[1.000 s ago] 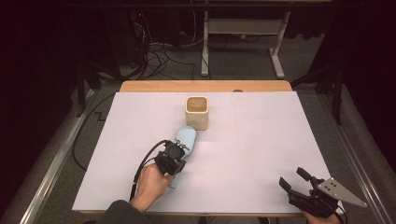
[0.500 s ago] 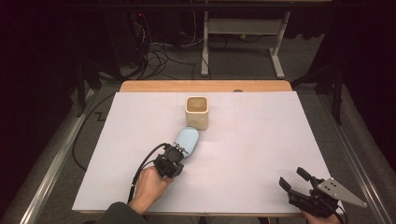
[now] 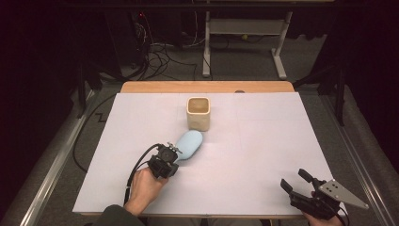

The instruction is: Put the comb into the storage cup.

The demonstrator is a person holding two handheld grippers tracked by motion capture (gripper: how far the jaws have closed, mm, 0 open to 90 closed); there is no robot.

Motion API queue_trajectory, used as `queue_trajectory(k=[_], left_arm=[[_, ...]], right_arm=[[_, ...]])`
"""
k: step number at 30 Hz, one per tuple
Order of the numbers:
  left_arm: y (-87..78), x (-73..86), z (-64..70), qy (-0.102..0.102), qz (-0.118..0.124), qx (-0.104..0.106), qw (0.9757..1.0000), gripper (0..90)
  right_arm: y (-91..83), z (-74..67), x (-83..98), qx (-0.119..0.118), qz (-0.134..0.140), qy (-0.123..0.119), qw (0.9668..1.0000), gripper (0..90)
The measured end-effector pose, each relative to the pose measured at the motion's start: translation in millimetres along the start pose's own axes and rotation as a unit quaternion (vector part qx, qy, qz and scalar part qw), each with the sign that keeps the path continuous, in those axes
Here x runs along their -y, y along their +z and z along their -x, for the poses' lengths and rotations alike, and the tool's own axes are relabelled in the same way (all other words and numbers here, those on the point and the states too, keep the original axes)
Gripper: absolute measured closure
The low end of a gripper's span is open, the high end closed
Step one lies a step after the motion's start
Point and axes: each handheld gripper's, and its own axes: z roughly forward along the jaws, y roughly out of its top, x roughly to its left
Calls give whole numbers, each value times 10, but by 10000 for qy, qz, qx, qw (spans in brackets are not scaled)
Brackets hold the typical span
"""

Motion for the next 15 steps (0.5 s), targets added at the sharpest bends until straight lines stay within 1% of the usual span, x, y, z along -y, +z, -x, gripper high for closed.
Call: queue_trajectory(k=[5,15], left_arm=[[-4,5,-31,-44,-2,-14,10000,895],[-2,-2,-63,-45,-46,-102,9999,895]], right_arm=[[-1,1,1,0,8,1,10000,229],[-2,3,1,-2,0,2,10000,229]])
